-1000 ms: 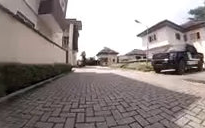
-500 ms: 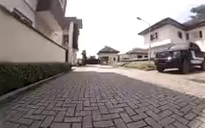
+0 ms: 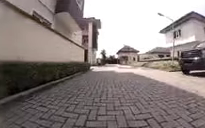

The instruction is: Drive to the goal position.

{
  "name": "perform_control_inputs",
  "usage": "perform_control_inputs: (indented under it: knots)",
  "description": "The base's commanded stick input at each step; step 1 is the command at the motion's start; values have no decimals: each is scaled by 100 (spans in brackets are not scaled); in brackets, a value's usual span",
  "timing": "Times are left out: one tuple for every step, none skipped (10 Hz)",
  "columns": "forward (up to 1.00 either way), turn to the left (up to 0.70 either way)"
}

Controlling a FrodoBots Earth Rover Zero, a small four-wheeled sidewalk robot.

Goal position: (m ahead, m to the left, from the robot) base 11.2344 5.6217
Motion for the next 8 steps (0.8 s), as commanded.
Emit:
perform_control_inputs:
  knots:
    - [50,0]
    - [50,0]
    - [50,0]
    - [50,0]
    - [50,0]
    - [50,0]
    - [50,0]
    - [50,0]
